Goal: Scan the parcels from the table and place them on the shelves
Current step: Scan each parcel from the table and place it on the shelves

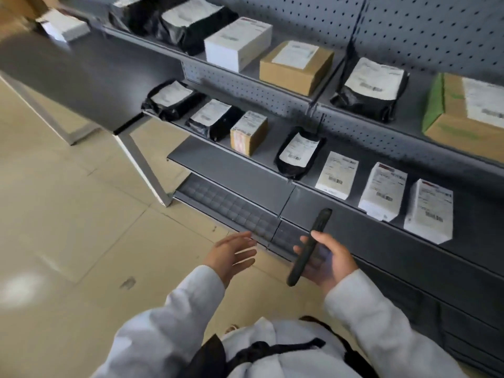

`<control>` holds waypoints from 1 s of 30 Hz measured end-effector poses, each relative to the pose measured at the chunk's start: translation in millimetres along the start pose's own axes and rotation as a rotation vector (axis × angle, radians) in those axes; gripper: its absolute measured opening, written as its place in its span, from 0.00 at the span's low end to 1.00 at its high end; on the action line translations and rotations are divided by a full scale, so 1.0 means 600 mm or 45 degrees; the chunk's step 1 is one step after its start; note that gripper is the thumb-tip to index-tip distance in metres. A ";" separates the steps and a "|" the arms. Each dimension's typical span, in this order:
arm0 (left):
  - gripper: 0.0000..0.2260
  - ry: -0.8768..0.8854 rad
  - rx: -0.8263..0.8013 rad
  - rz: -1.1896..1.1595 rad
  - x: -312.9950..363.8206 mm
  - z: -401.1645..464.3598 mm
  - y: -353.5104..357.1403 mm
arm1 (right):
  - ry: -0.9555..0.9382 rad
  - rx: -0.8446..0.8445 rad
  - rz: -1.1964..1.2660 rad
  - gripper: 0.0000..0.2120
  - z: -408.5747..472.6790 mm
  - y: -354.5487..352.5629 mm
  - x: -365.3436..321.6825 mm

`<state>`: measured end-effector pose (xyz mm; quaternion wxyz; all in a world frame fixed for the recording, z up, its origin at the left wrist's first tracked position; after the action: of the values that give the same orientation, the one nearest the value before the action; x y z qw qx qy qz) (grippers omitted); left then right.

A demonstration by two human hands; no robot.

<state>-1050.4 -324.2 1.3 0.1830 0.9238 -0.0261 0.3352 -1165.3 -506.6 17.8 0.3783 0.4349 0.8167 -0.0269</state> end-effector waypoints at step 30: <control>0.11 0.272 0.761 -0.825 0.505 0.112 -0.725 | 0.343 -0.718 -0.594 0.15 0.363 1.056 0.112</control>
<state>-700.9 79.5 4.9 0.0056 0.8568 0.3813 0.3470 -595.1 -148.8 0.1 0.3560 0.1162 0.9114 0.1707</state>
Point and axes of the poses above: each hand's wrist, its own z-axis towards the middle knuckle, its own y-axis out of the palm, x = y × z, the point moved 10 cm from there along z, towards the middle knuckle, and after that the axes turned 6 degrees about -z, right-handed, at the moved point
